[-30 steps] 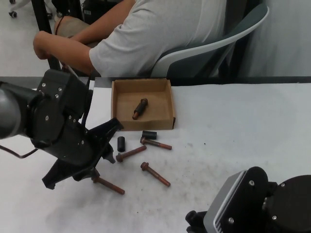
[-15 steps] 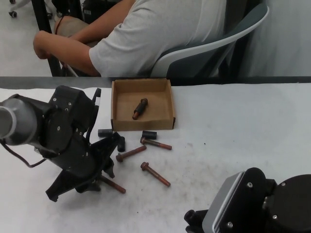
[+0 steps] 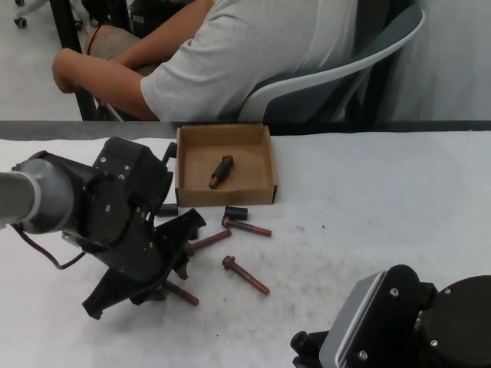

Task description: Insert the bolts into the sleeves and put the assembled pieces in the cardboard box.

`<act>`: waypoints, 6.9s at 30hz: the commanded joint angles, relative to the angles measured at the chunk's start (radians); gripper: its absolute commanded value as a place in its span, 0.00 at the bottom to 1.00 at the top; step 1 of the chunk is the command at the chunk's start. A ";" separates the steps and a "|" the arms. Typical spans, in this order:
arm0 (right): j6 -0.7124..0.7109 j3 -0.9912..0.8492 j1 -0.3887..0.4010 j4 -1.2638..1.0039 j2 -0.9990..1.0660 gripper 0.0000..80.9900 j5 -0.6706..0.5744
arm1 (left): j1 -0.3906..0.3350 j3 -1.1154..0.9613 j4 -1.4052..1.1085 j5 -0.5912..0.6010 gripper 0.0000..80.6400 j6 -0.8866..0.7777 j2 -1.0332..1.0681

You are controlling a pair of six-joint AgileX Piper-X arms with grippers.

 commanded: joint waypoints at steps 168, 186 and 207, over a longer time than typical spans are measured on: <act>-0.069 0.129 -0.081 -1.079 0.310 0.00 -0.383 | -0.127 0.853 -2.018 0.562 0.01 0.749 -0.386; -0.058 0.129 -0.081 -1.090 0.310 0.00 -0.378 | -0.124 0.850 -2.016 0.582 0.65 0.728 -0.386; -0.034 0.129 -0.049 -1.168 0.278 0.00 -0.352 | -0.080 0.848 -1.911 0.585 0.62 0.905 -0.386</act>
